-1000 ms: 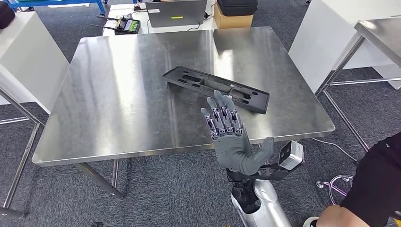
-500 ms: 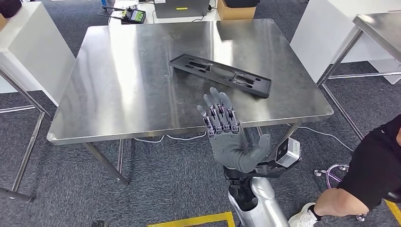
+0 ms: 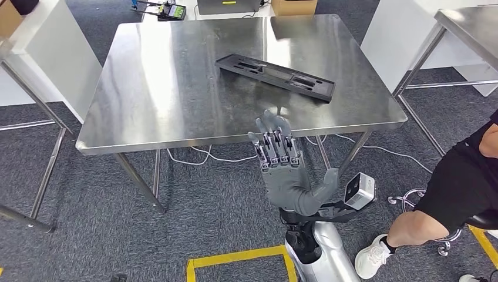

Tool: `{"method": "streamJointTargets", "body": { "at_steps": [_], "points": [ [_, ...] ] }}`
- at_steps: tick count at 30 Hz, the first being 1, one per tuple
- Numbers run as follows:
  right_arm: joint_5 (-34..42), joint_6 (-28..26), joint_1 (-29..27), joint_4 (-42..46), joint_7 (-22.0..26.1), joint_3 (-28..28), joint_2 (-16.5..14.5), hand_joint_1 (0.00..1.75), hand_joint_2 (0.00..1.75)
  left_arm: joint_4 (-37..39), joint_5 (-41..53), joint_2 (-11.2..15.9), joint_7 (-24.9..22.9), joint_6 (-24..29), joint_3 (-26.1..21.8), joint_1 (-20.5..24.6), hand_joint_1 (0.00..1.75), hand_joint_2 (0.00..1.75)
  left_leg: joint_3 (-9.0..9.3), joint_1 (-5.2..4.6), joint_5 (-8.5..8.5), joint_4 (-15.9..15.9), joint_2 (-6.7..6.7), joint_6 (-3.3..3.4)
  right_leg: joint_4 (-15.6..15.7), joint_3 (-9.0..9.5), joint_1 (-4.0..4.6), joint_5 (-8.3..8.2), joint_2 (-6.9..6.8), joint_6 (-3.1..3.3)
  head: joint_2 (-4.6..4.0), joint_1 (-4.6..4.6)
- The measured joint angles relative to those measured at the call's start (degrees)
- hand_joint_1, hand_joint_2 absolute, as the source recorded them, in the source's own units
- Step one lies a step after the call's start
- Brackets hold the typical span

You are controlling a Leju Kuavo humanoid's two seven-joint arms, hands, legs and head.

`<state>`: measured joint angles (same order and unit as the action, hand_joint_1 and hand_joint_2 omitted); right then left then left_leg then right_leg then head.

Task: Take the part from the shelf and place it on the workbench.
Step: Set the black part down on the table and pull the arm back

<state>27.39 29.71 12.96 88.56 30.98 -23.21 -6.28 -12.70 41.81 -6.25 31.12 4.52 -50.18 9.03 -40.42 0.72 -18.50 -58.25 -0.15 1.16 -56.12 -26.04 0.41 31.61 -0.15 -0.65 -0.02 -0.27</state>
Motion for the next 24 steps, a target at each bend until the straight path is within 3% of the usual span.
{"method": "streamJointTargets", "body": {
  "at_steps": [1,2,3,5,6,7,8,10,12,14,16,17,19,21,22,24],
  "points": [
    [-0.2,-0.1,0.0,0.0,0.0,0.0,0.0,0.0,0.0,0.0,0.0,0.0,0.1,0.0,0.0,0.0,0.0,0.0,-0.31,0.07,-0.44,-0.2,0.06,-0.31,0.2,-0.41,-0.29,-0.72,-0.09,0.47,0.0,-0.03],
    [-0.4,-0.2,0.0,-0.1,0.0,0.0,-0.1,0.0,0.0,0.0,0.0,0.1,0.1,0.1,0.0,-0.1,0.0,0.0,-0.84,0.14,-2.24,-1.3,0.14,-0.59,0.3,-0.9,-0.62,-1.54,-0.2,1.11,0.0,0.11],
    [-0.6,-0.2,0.1,-0.1,0.0,0.0,-0.2,0.0,0.0,0.0,-0.1,0.1,0.1,0.1,0.0,-0.1,0.0,0.0,-1.6,0.24,-5.17,-3.7,0.22,-0.82,0.4,-1.51,-0.98,-2.41,-0.33,1.61,0.0,0.22],
    [-0.6,-0.2,0.1,-0.2,0.0,0.0,-0.3,0.0,0.0,0.0,-0.1,0.1,0.1,0.2,0.0,-0.1,0.0,0.0,-3.18,0.39,-11.45,-11.2,0.29,-1.34,0.3,-3.03,-0.87,-3.94,-0.45,2.13,0.0,0.43],
    [-0.7,-0.2,0.0,-0.2,0.0,0.0,-0.3,0.0,0.0,0.0,-0.1,0.1,0.1,0.2,0.0,-0.1,0.0,0.0,-3.56,0.49,-12.84,-14.9,0.3,-1.63,0.2,-3.91,-0.84,-4.63,-0.49,2.06,0.0,0.43],
    [-0.7,-0.3,0.0,-0.3,0.0,0.0,-0.3,0.0,0.0,0.0,-0.1,0.1,0.1,0.2,0.0,-0.1,0.0,0.0,-3.3,0.61,-12.76,-17.1,0.29,-1.88,0.0,-4.8,-0.83,-5.25,-0.53,1.93,0.0,0.45],
    [-0.7,-0.3,0.0,-0.4,0.0,0.0,-0.3,0.0,0.0,0.0,-0.1,0.1,0.1,0.2,0.0,-0.1,0.0,0.0,-2.12,0.78,-11.59,-17.5,0.28,-2.05,-0.2,-5.68,-0.87,-5.8,-0.56,1.73,0.0,0.46],
    [-0.8,-0.4,0.0,-0.5,0.0,0.0,-0.3,0.0,0.0,0.0,-0.1,0.1,0.1,0.2,0.0,-0.1,0.0,0.0,3.16,1.13,-9.18,-12.4,0.27,-2.21,-0.8,-7.24,-0.96,-6.65,-0.58,1.2,0.0,0.48],
    [-1.0,-0.7,0.1,-0.5,0.0,0.0,-0.3,0.0,0.0,0.0,-0.2,0.1,0.1,0.2,0.0,0.1,0.0,0.0,8.9,1.13,-9.87,-4.6,0.4,-2.06,-1.7,-8.44,-0.73,-7.24,-0.64,0.56,0.0,0.43],
    [-1.5,-1.2,0.2,-0.5,0.1,0.0,-0.4,0.0,0.0,0.0,-0.2,0.1,0.2,0.2,0.0,0.2,0.0,0.0,10.77,0.77,-11.14,-1.0,0.57,-1.64,-2.1,-9.19,-0.47,-7.98,-0.73,-0.35,0.01,0.34],
    [-2.5,-2.3,0.1,-0.6,0.3,0.0,-0.3,0.0,0.0,0.0,-0.3,0.1,0.2,0.2,0.0,0.1,0.0,0.0,9.93,0.58,-10.49,-0.6,0.43,-0.55,-2.3,-9.91,-0.4,-8.48,-0.67,-1.22,0.01,0.33],
    [-3.2,-3.1,-0.1,-0.6,0.4,0.1,-0.1,0.0,0.0,0.0,-0.3,0.1,0.2,0.2,0.0,0.0,0.0,0.0,9.3,0.56,-9.84,-0.5,0.28,0.26,-3.0,-10.55,-0.42,-7.68,-0.54,-1.24,0.01,0.32],
    [-5.2,-5.4,-0.4,-0.8,0.8,0.3,0.2,0.0,0.0,0.0,-0.5,0.1,0.3,0.2,0.0,0.0,0.0,0.0,7.74,0.56,-8.33,-0.3,0.02,1.53,-7.3,-12.4,-0.63,-3.48,-0.26,-0.62,0.01,0.08],
    [-8.4,-9.2,-0.9,-1.0,1.0,0.8,0.5,0.0,0.0,0.0,-0.8,0.2,0.3,0.4,0.0,0.0,0.0,0.0,5.98,0.43,-6.9,-0.3,-0.04,1.92,-14.2,-13.93,-0.82,1.28,-0.16,-0.09,0.01,-0.19],
    [-10.3,-11.7,-1.4,-1.3,1.0,1.2,0.8,0.0,0.0,0.0,-1.1,0.2,0.4,0.6,0.0,0.0,0.0,0.0,5.05,0.39,-6.17,-0.3,-0.08,1.89,-17.0,-14.04,-0.93,2.44,-0.14,-0.29,0.0,-0.19],
    [-14.5,-17.7,-2.9,-2.8,0.7,2.4,1.4,0.0,0.0,0.0,-1.6,0.2,0.7,1.0,-0.1,-0.2,0.0,0.0,3.31,0.38,-4.75,-0.4,-0.13,1.74,-17.8,-11.94,-1.09,1.49,-0.14,-1.49,0.0,-0.17]
  ]
}}
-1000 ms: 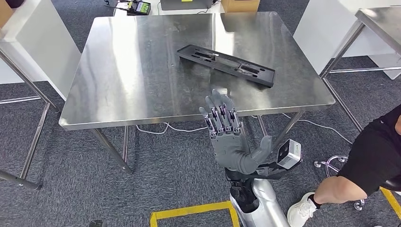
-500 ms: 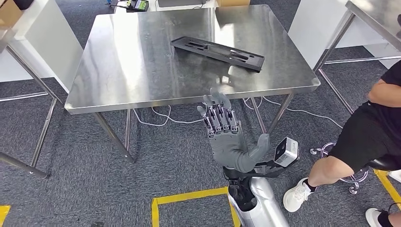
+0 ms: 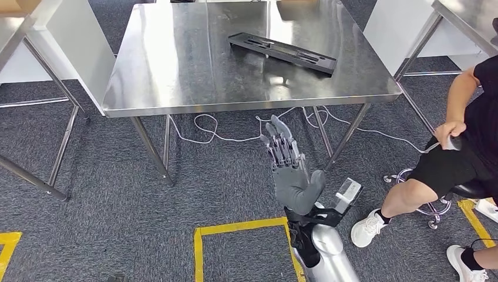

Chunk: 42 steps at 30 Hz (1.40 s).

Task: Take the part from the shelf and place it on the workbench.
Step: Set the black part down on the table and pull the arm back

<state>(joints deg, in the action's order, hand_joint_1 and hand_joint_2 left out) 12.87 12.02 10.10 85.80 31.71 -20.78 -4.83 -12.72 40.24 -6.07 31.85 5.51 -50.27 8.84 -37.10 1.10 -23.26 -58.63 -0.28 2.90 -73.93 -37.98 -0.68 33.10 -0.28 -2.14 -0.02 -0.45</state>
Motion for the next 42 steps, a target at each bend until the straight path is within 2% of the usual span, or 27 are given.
{"method": "streamJointTargets", "body": {
  "at_steps": [2,3,5,6,8,9,12,13,14,15,17,19,21,23,24,25,27,28,29,31,33,34,36,38,39,40,42],
  "points": [
    [-2.9,-5.8,-1.9,-3.0,-0.5,1.9,0.8,0.0,0.0,0.0,-0.4,0.0,0.3,0.4,-0.1,-0.3,0.0,0.0,-1.52,0.03,1.42,0.0,0.09,-0.4,6.1,5.54,-0.06,-2.13,0.0,-1.0,0.0,-0.01],
    [-4.0,-8.6,-2.8,-5.0,-0.6,3.2,1.1,0.0,0.0,0.0,-0.6,0.0,0.5,0.5,-0.2,-0.4,0.0,0.0,-2.12,0.0,2.1,-0.1,0.16,-0.72,10.8,8.92,0.06,-2.1,0.0,-0.95,0.0,-0.03],
    [-7.4,-15.3,-4.3,-9.5,-0.5,6.1,1.6,0.0,0.0,0.0,-0.7,0.2,1.0,0.5,-0.3,-0.8,0.0,0.0,-2.59,-0.05,3.42,0.2,0.17,-1.49,17.1,12.55,0.56,-1.01,0.08,-0.09,0.0,0.03],
    [-9.9,-19.5,-4.8,-12.1,-0.3,7.6,1.7,0.0,0.0,0.0,-0.7,0.3,1.3,0.3,-0.4,-1.1,0.0,0.0,-2.62,-0.05,4.05,0.4,0.15,-1.86,18.1,12.83,0.88,-0.8,0.14,0.35,0.0,0.07],
    [-16.1,-28.9,-5.7,-18.4,0.5,10.5,1.8,0.0,0.0,0.0,-0.7,0.6,1.6,0.1,-0.5,-1.6,0.0,0.0,-2.82,0.14,4.59,0.7,0.16,-2.46,18.2,11.92,0.67,-1.81,0.07,1.19,0.0,0.07],
    [-18.8,-32.5,-6.0,-21.8,1.1,11.8,1.9,0.0,0.0,0.0,-0.7,0.8,1.7,0.0,-0.6,-1.9,0.0,0.0,-3.21,0.27,3.34,0.1,0.19,-2.68,18.2,11.39,0.43,-2.48,-0.05,1.76,0.0,0.11],
    [-22.5,-37.2,-6.1,-31.5,2.3,15.2,1.9,0.0,0.0,0.0,-0.7,1.2,1.8,-0.1,-0.8,-2.5,0.0,0.0,-5.36,0.48,-5.87,-8.3,0.32,-3.18,18.2,9.33,0.17,-4.67,-0.29,3.28,0.0,0.31],
    [-22.6,-37.5,-5.9,-34.7,2.0,16.2,1.8,0.0,0.0,0.0,-0.6,1.3,1.9,-0.1,-0.9,-2.5,0.0,0.0,-5.95,0.49,-8.05,-12.2,0.38,-3.35,18.1,8.58,0.33,-5.4,-0.34,3.45,0.0,0.35],
    [-22.5,-37.8,-5.5,-38.3,1.5,17.4,1.8,0.0,0.0,0.0,-0.6,1.4,2.0,-0.1,-1.1,-2.5,0.0,0.0,-6.06,0.5,-8.7,-15.3,0.43,-3.46,18.0,7.77,0.47,-6.09,-0.39,3.4,0.0,0.34],
    [-22.4,-38.0,-5.2,-42.1,1.0,18.7,1.8,0.0,0.0,0.0,-0.6,1.5,2.2,-0.1,-1.2,-2.5,0.0,0.0,-5.37,0.52,-7.99,-16.9,0.43,-3.5,17.8,6.91,0.58,-6.71,-0.47,3.27,0.0,0.35],
    [-22.3,-38.5,-4.8,-49.0,0.4,21.1,1.9,0.0,0.0,0.0,-0.6,1.7,2.5,-0.1,-1.4,-2.6,0.0,0.0,-0.86,0.58,-5.24,-13.7,0.44,-3.34,17.1,5.11,0.62,-7.65,-0.58,2.87,0.0,0.35],
    [-22.4,-38.6,-4.5,-54.1,0.0,22.8,2.0,0.0,0.0,0.0,-0.6,1.9,2.7,-0.1,-1.5,-2.5,0.0,0.0,5.56,0.45,-5.82,-5.6,0.55,-2.98,16.3,3.65,0.81,-8.35,-0.59,2.38,0.0,0.35],
    [-22.3,-38.4,-3.9,-57.9,-0.5,23.9,2.1,0.0,0.0,-0.1,-0.6,2.1,2.9,-0.1,-1.6,-2.3,0.0,0.0,8.6,0.02,-7.62,-0.4,0.67,-2.38,15.8,2.77,0.94,-9.25,-0.6,1.67,0.01,0.36],
    [-22.3,-37.5,-3.5,-61.1,-2.2,24.9,2.2,0.0,0.0,-0.1,-0.5,2.1,3.0,-0.1,-1.6,-2.4,0.0,0.0,8.11,-0.21,-7.02,0.5,0.48,-1.41,15.8,2.23,0.88,-10.07,-0.53,0.88,0.01,0.39],
    [-22.4,-36.6,-3.5,-62.6,-3.7,25.3,2.2,0.0,0.0,0.0,-0.5,2.1,3.1,-0.2,-1.6,-2.5,0.0,0.0,7.51,-0.24,-6.28,0.8,0.33,-0.81,15.2,1.73,0.85,-9.42,-0.36,0.79,0.01,0.39],
    [-22.5,-35.2,-3.6,-64.1,-5.5,25.6,2.4,0.0,0.0,0.0,-0.4,2.1,3.1,-0.2,-1.6,-2.5,0.0,0.0,6.73,-0.17,-5.44,1.0,0.16,-0.25,13.8,1.01,0.86,-7.76,-0.17,0.97,0.0,0.24],
    [-22.9,-31.9,-4.0,-66.6,-9.2,26.0,2.7,0.0,0.0,0.0,-0.1,2.2,3.1,-0.3,-1.6,-2.5,0.0,0.0,4.89,-0.19,-3.85,1.2,0.03,0.32,8.4,-0.55,0.65,-2.3,0.14,1.8,0.0,-0.11],
    [-23.1,-30.3,-4.3,-67.7,-10.9,26.1,2.8,0.0,0.0,0.0,0.1,2.2,3.1,-0.4,-1.6,-2.5,0.0,0.0,3.89,-0.21,-3.07,1.1,0.0,0.33,5.1,-0.99,0.48,-0.07,0.17,1.9,0.0,-0.32],
    [-23.3,-29.1,-4.7,-68.7,-12.2,26.1,3.0,0.0,0.0,0.0,0.3,2.2,3.1,-0.5,-1.6,-2.5,0.0,0.0,2.93,-0.23,-2.26,1.1,-0.02,0.2,2.3,-0.92,0.28,0.94,0.18,1.59,0.0,-0.4],
    [-23.4,-27.7,-5.4,-70.2,-13.7,26.2,3.2,0.0,0.0,0.0,0.5,2.2,3.0,-0.6,-1.6,-2.5,0.0,0.0,0.85,-0.13,-0.61,0.9,-0.16,-0.2,0.6,1.17,-0.09,-0.7,0.18,0.05,0.0,-0.51],
    [-23.5,-27.4,-5.6,-71.0,-14.2,26.2,3.4,0.0,0.0,0.0,0.6,2.2,2.9,-0.6,-1.6,-2.5,0.0,0.0,-1.07,0.0,0.91,0.7,-0.35,-0.89,6.5,6.79,-0.42,-2.69,0.19,-1.05,0.01,-0.51],
    [-23.5,-27.4,-5.6,-71.3,-14.3,26.2,3.5,0.0,0.0,0.0,0.6,2.2,2.9,-0.6,-1.6,-2.4,0.0,0.0,-1.75,-0.01,1.61,0.5,-0.43,-1.31,11.4,10.33,-0.28,-2.12,0.24,-0.93,0.01,-0.51],
    [-23.6,-27.3,-5.5,-71.6,-14.5,26.2,3.6,0.0,0.0,0.0,0.6,2.3,2.9,-0.6,-1.6,-2.2,0.0,0.0,-1.94,-0.09,2.8,0.7,-0.56,-2.16,18.1,14.42,0.17,0.02,0.3,0.09,0.01,-0.31],
    [-23.6,-27.3,-5.5,-72.1,-14.6,26.2,3.5,0.0,0.0,0.0,0.6,2.3,2.9,-0.6,-1.6,-2.1,0.0,0.0,-1.78,0.12,3.67,1.1,-0.62,-2.89,18.8,14.23,0.26,-0.03,0.21,1.26,0.0,0.0],
    [-23.6,-27.3,-5.6,-72.4,-14.6,26.2,3.5,0.0,0.0,0.0,0.6,2.3,2.9,-0.7,-1.6,-2.2,0.0,0.0,-2.01,0.35,2.97,0.8,-0.58,-3.14,18.7,13.81,0.15,-0.52,0.07,1.92,0.0,0.11],
    [-23.6,-27.3,-5.7,-72.6,-14.6,26.2,3.5,0.0,0.0,0.1,0.6,2.3,2.9,-0.7,-1.6,-2.3,0.0,0.0,-2.38,0.56,1.04,-0.2,-0.53,-3.35,18.7,13.26,0.06,-1.16,-0.09,2.59,0.0,0.21],
    [-23.5,-27.3,-5.8,-72.8,-14.7,26.2,3.5,0.0,0.0,0.1,0.6,2.4,2.8,-0.7,-1.6,-2.5,0.0,0.0,-3.28,0.77,-5.71,-5.1,-0.33,-3.6,18.6,11.89,0.3,-2.59,-0.32,3.61,0.0,0.42]
  ]
}}
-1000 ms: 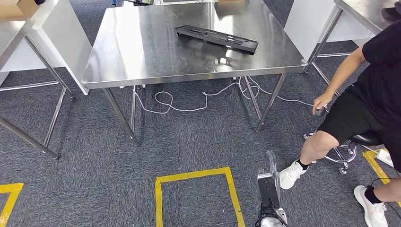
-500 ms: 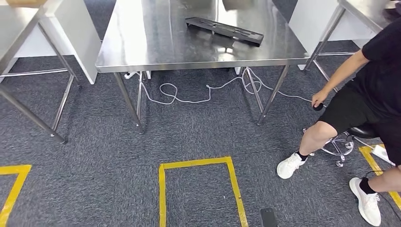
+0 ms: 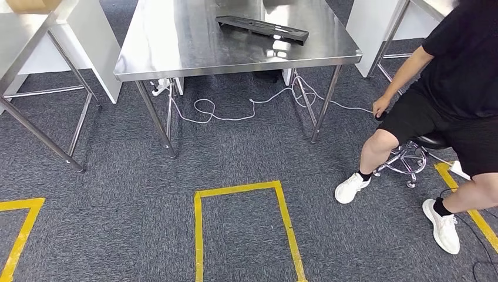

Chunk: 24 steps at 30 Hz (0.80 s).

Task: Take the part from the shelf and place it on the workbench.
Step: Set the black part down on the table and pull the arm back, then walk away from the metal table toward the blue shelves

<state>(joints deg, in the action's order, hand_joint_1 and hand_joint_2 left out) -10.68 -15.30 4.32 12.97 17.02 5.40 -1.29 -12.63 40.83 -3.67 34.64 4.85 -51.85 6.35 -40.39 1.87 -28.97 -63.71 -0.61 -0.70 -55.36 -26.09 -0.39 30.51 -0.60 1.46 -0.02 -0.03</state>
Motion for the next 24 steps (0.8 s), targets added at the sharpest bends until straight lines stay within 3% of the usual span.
{"method": "streamJointTargets", "body": {
  "at_steps": [1,2,3,4,6,8,10,12,13,16,17,18,19,20,21,22,24],
  "points": [
    [0.0,0.0,0.0,-0.1,0.0,0.0,0.0,0.0,0.0,0.0,0.0,0.0,0.0,0.0,0.0,0.0,0.0,0.0,-0.39,-0.03,-2.91,-3.7,0.08,-0.09,-0.1,-0.76,0.26,-0.65,-0.02,0.25,0.0,0.06],
    [0.0,0.0,0.0,-0.1,0.0,0.0,0.0,0.0,0.0,0.0,0.0,0.1,0.0,0.0,0.0,0.0,0.0,0.0,-0.55,-0.07,-4.33,-7.1,0.16,-0.11,-0.3,-1.53,0.54,-1.23,-0.04,0.36,0.0,0.14],
    [0.0,0.0,0.0,-0.2,0.0,0.0,-0.1,0.0,0.0,0.0,0.0,0.1,0.0,0.0,0.0,0.0,0.0,0.0,-0.28,-0.12,-4.27,-9.7,0.21,-0.02,-0.6,-2.37,0.81,-1.74,-0.06,0.39,0.0,0.16],
    [0.0,0.1,0.0,-0.3,-0.3,0.0,-0.1,0.0,0.0,0.0,0.0,0.1,0.0,0.0,0.0,0.0,0.0,0.0,0.8,-0.21,-2.99,-10.3,0.21,0.23,-1.1,-3.28,1.04,-2.17,-0.05,0.35,0.0,0.17],
    [0.3,0.9,-0.1,-0.5,-1.7,0.0,-0.1,0.0,0.0,0.0,0.0,0.1,0.0,0.0,0.0,0.0,0.0,0.0,5.59,-0.52,-0.68,-5.6,0.36,1.21,-2.0,-4.99,1.31,-2.76,0.0,0.21,0.0,0.18],
    [0.9,2.2,-0.3,-0.7,-4.2,0.3,-0.2,0.0,0.0,0.0,0.1,0.2,0.0,0.0,0.0,0.2,0.0,0.0,11.08,-0.95,-1.42,2.2,0.59,2.17,-2.7,-6.0,1.5,-3.32,-0.05,-0.18,0.0,0.12],
    [0.9,3.3,-0.5,-1.0,-6.7,0.5,-0.4,0.0,0.0,-0.1,0.1,0.3,0.0,0.0,0.0,0.4,0.0,0.0,13.13,-1.5,-2.43,5.8,0.67,2.75,-2.7,-6.35,1.32,-3.99,-0.19,-0.92,0.0,0.16],
    [-0.2,4.0,-0.8,-1.3,-9.2,0.5,-0.5,0.0,0.0,0.0,0.1,0.2,0.2,0.0,0.0,0.4,0.0,0.0,12.76,-1.64,-1.45,7.0,0.48,3.39,-2.7,-6.78,1.21,-4.31,-0.2,-1.61,0.0,0.24],
    [-0.9,4.3,-0.9,-1.4,-10.4,0.4,-0.6,0.0,0.0,0.0,0.2,0.2,0.4,0.0,0.0,0.5,0.0,0.0,12.43,-1.53,-0.71,7.6,0.36,3.76,-3.4,-7.27,1.26,-3.59,-0.09,-1.71,0.0,0.18],
    [-2.4,5.0,-1.2,-1.7,-13.1,0.1,-0.6,0.0,0.0,0.0,0.4,0.0,0.8,-0.1,0.0,0.5,0.0,0.0,10.76,-1.2,1.29,8.6,0.06,4.14,-10.8,-10.05,0.58,2.33,0.33,-1.66,0.0,-0.22],
    [-2.7,5.1,-1.2,-1.8,-13.6,0.0,-0.5,0.0,0.0,0.0,0.6,0.0,0.9,0.0,0.0,0.5,0.0,0.0,10.1,-1.15,1.8,8.5,-0.03,3.97,-14.1,-10.89,0.17,3.67,0.38,-2.0,0.0,-0.3],
    [-3.0,5.1,-1.2,-1.8,-13.9,-0.1,-0.5,0.0,0.0,0.0,0.7,-0.1,1.1,0.0,0.0,0.5,0.0,0.0,9.43,-1.06,2.31,8.5,-0.13,3.74,-16.6,-11.22,-0.25,3.66,0.39,-2.75,0.0,-0.31],
    [-3.4,5.1,-1.3,-1.9,-14.1,-0.2,-0.4,0.0,0.0,0.0,0.8,-0.1,1.2,0.0,0.0,0.5,0.0,0.0,8.74,-0.89,2.79,8.4,-0.2,3.44,-17.4,-10.78,-0.69,2.49,0.39,-3.79,0.0,-0.31],
    [-3.7,5.1,-1.4,-1.9,-14.1,-0.3,-0.4,0.0,0.0,0.0,0.9,-0.2,1.4,0.0,0.0,0.5,0.0,0.0,8.11,-0.65,3.21,8.2,-0.25,3.08,-16.3,-9.34,-1.15,0.8,0.38,-4.88,0.0,-0.32],
    [-4.0,5.1,-1.5,-1.9,-14.2,-0.5,-0.4,0.0,0.0,0.0,1.0,-0.3,1.5,0.0,0.0,0.5,0.0,0.0,7.59,-0.41,3.56,7.9,-0.27,2.69,-13.2,-6.94,-1.61,-0.69,0.38,-5.78,0.0,-0.33],
    [-4.2,5.1,-1.4,-1.9,-14.2,-0.7,-0.4,0.0,0.0,0.0,1.0,-0.3,1.6,0.0,0.0,0.5,0.0,0.0,7.08,-0.28,3.79,7.5,-0.27,2.27,-8.8,-3.86,-1.79,-1.04,0.42,-6.27,0.0,-0.47],
    [-4.4,5.1,-1.4,-1.9,-14.1,-1.1,-0.4,0.0,0.0,-0.1,1.0,-0.3,1.8,0.0,0.0,0.5,0.0,0.0,6.47,-0.38,4.2,6.6,-0.23,1.44,-2.0,0.14,-1.44,0.23,0.6,-5.84,0.0,-0.68]
  ]
}}
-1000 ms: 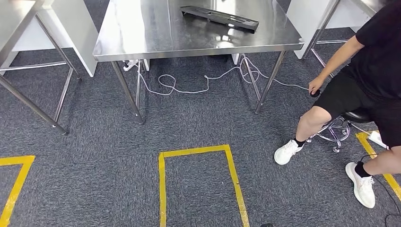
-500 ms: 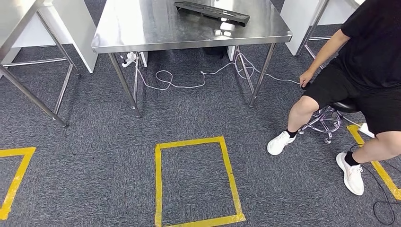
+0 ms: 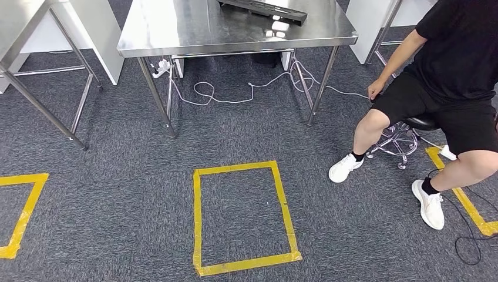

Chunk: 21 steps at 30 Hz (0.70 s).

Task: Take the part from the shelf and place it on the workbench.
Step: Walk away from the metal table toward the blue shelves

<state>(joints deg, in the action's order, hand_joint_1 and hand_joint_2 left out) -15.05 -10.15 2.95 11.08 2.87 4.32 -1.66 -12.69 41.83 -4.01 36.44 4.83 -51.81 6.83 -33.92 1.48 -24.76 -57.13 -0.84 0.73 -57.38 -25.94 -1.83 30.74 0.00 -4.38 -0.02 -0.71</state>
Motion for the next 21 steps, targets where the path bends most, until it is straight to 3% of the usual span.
{"method": "streamJointTargets", "body": {
  "at_steps": [1,3,4,6,8,9,10,12,14,16,18,20,21],
  "points": [
    [-0.1,0.0,0.0,0.0,0.0,-0.1,0.0,0.0,0.0,0.0,0.0,0.0,0.1,0.0,0.0,0.0,0.0,0.0,-0.24,-0.11,0.21,-0.2,0.03,-0.32,1.4,0.62,0.29,0.79,0.1,0.49,0.0,-0.06],
    [-0.1,0.2,-0.1,0.0,0.1,-0.3,0.1,0.0,0.0,0.0,0.0,-0.1,0.1,0.0,0.0,0.0,0.0,0.0,-0.48,0.14,0.29,-0.6,0.08,-0.75,1.4,0.08,0.04,0.86,0.11,1.67,0.0,0.03],
    [-0.1,0.3,-0.1,0.0,0.2,-0.3,0.1,0.0,0.0,0.0,0.0,-0.1,0.1,-0.1,0.0,-0.1,0.0,0.0,-0.81,0.37,-0.63,-1.4,0.12,-0.85,1.4,-0.07,-0.1,0.62,0.1,2.34,0.0,0.07],
    [-0.1,0.6,-0.2,0.0,0.3,-0.4,0.1,0.0,0.0,0.0,0.0,-0.1,0.1,-0.1,0.0,-0.1,0.0,0.0,-2.47,0.61,-4.68,-6.0,0.28,-0.99,1.4,-0.58,0.02,0.0,0.13,3.68,0.0,0.14],
    [-0.2,0.8,-0.2,-0.1,0.3,-0.5,0.0,0.0,0.0,0.0,0.0,-0.2,0.2,-0.2,0.0,-0.1,0.0,0.0,-4.93,0.56,-9.14,-13.5,0.43,-1.0,1.3,-1.19,0.53,-0.58,0.39,4.59,0.0,0.2],
    [-0.2,0.9,-0.3,-0.1,0.3,-0.5,0.0,0.0,0.0,0.0,0.0,-0.2,0.2,-0.2,0.0,-0.1,0.0,0.0,-5.59,0.56,-10.13,-16.2,0.48,-0.95,1.3,-1.4,0.75,-0.82,0.65,4.79,0.0,0.2],
    [-0.3,0.9,-0.4,-0.1,0.3,-0.5,0.0,0.0,0.0,0.0,0.0,-0.2,0.2,-0.2,0.0,-0.1,0.0,0.0,-5.27,0.56,-9.81,-16.8,0.52,-0.82,1.2,-1.53,0.92,-1.01,1.01,4.87,0.0,0.19],
    [-0.3,0.9,-0.5,-0.2,0.3,-0.5,-0.1,0.0,0.0,0.0,0.0,-0.2,0.2,-0.3,0.0,-0.2,0.0,0.0,-1.65,0.53,-6.42,-11.6,1.44,-0.2,1.1,-1.58,1.14,-1.25,2.04,4.8,0.0,0.19],
    [-0.4,0.9,-0.3,-0.2,0.2,-0.5,-0.3,0.0,0.0,0.0,0.0,-0.2,0.1,-0.3,0.0,-0.3,0.0,0.0,2.53,0.48,-3.68,-4.8,3.95,0.61,1.0,-2.0,1.33,-1.43,3.17,4.56,0.0,0.15],
    [-0.5,0.9,-0.2,-0.2,0.1,-0.5,-0.5,0.0,0.0,0.0,0.1,-0.1,0.1,-0.3,0.0,-0.5,0.0,0.0,3.93,0.22,-3.25,-2.3,5.02,0.95,1.0,-2.49,1.28,-1.75,4.28,4.01,0.0,0.15],
    [-0.6,0.9,-0.1,-0.2,0.1,-0.5,-0.5,0.0,0.0,0.0,0.1,-0.1,0.1,-0.2,0.0,-0.4,0.0,0.0,4.14,0.01,-3.16,-1.0,3.56,1.02,0.8,-3.0,1.16,-2.07,4.99,3.28,0.0,0.2],
    [-0.8,0.9,-0.1,-0.2,0.0,-0.5,-0.4,0.0,0.0,0.0,0.1,-0.3,0.1,-0.1,0.0,-0.1,0.0,0.0,4.44,0.11,-2.94,0.9,2.06,1.41,-1.4,-4.85,1.22,-0.99,3.5,3.01,0.0,0.02],
    [-0.9,0.9,-0.1,-0.2,0.0,-0.5,-0.3,0.0,0.0,0.0,0.1,-0.3,0.1,-0.1,0.0,-0.1,0.0,0.0,4.51,0.2,-2.81,1.6,1.32,1.62,-4.1,-6.4,1.22,0.31,2.33,3.11,0.0,-0.14]
  ]
}}
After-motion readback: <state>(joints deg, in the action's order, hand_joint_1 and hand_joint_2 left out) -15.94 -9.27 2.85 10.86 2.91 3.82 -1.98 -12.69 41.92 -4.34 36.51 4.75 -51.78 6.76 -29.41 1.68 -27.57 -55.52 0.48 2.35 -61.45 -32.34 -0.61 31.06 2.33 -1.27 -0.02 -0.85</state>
